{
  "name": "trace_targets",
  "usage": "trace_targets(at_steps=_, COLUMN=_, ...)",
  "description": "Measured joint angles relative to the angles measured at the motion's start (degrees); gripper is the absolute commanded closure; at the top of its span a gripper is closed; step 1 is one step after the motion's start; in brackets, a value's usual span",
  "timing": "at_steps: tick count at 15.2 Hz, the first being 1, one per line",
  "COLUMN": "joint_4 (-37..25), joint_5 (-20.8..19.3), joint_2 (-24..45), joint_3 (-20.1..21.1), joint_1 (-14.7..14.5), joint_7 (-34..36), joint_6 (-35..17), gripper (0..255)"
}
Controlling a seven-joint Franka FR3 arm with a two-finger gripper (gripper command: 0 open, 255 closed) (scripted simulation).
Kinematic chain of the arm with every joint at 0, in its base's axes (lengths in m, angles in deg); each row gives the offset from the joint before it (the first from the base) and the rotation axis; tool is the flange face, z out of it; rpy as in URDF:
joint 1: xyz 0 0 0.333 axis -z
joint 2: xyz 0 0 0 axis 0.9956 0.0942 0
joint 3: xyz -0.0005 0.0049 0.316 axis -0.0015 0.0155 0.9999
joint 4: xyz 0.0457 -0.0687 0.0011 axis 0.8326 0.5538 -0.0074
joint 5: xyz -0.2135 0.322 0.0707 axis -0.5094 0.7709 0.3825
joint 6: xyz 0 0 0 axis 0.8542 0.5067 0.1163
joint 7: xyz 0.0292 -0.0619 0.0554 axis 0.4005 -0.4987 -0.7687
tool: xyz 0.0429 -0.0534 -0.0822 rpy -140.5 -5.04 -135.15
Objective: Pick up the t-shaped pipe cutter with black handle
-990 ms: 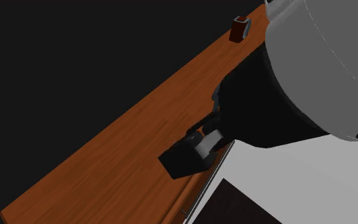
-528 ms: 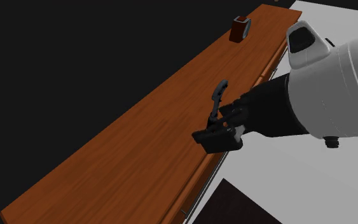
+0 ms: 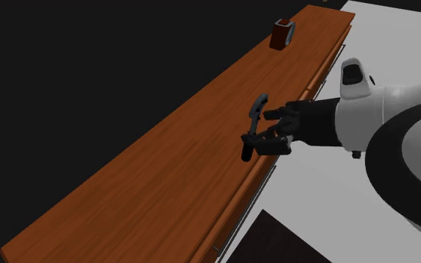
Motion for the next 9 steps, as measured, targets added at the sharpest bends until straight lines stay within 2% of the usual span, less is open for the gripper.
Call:
trace_targets(at_steps=3, joint_4=-6.2, joint_5=-0.8, joint_2=-4.3, joint_3=-11.9, joint_1=-10.3, joint_7=-7.5, joint_6=-3.4, gripper=0)
trace_targets(at_steps=4, joint_4=-8.3, joint_5=-1.1, joint_2=-6.1, joint_3=-14.6, joint_1=-13.2, joint_7=-9.3, joint_6=-4.1, gripper=0)
trace_targets(at_steps=7, joint_4=-10.0, joint_5=-2.2, joint_2=-8.6, joint_3=-19.8, joint_1=-16.6, joint_7=-12.7, joint_6=-5.7, gripper=0)
trace_targets(at_steps=9, joint_4=-10.3, joint_5=-2.6, joint_2=-9.3, joint_3=-21.8, joint_1=-17.8, joint_7=-13.9, joint_6=-6.6, gripper=0)
